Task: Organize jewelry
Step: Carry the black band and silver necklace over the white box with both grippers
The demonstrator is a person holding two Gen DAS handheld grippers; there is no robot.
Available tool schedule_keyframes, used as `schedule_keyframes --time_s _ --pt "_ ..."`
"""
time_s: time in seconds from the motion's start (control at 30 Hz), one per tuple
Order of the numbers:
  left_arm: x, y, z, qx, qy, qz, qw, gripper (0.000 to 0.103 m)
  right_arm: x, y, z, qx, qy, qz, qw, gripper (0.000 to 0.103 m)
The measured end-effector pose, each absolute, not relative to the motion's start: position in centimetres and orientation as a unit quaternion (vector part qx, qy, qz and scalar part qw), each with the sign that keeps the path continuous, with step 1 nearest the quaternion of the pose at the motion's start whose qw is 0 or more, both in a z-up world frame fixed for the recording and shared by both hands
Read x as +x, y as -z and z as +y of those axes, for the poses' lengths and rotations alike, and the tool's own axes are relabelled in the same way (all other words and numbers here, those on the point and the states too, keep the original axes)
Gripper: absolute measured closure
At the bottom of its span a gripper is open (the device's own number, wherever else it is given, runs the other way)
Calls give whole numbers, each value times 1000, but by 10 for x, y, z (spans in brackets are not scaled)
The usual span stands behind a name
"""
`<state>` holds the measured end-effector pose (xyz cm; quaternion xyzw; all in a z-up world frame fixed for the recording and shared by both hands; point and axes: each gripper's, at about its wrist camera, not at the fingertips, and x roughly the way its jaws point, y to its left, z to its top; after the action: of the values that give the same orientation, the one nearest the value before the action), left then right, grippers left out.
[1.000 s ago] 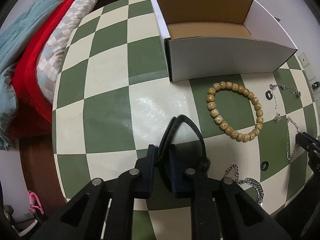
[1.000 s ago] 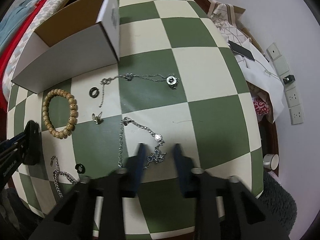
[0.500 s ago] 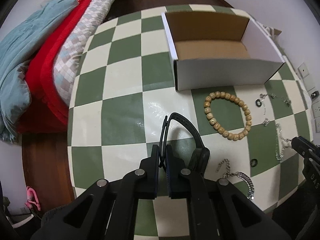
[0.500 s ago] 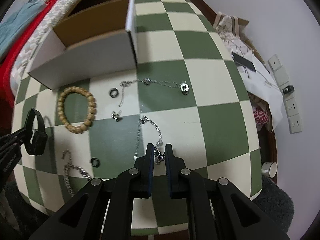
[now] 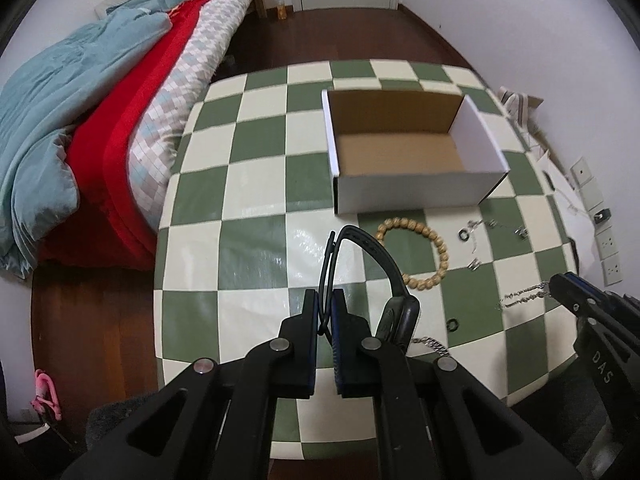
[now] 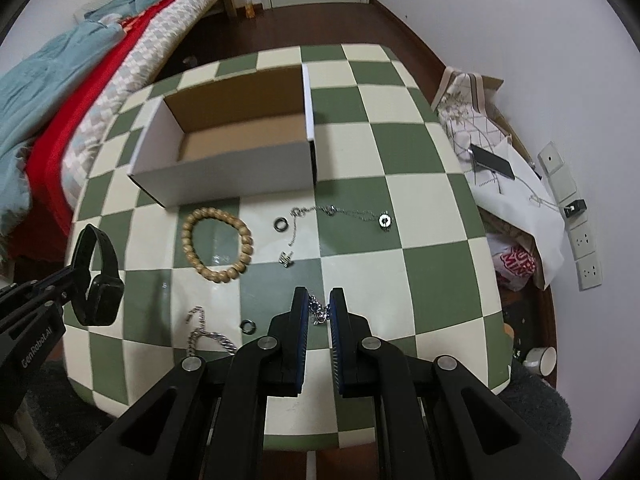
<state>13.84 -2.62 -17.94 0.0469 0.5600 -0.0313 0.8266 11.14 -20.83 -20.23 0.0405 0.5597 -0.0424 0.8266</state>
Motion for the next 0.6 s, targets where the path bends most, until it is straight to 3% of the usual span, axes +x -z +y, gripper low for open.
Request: schedule_keyframes --time_s 0.6 --pt "198 98 -30 -24 22 487 873 99 165 98 -189 38 2 464 885 92"
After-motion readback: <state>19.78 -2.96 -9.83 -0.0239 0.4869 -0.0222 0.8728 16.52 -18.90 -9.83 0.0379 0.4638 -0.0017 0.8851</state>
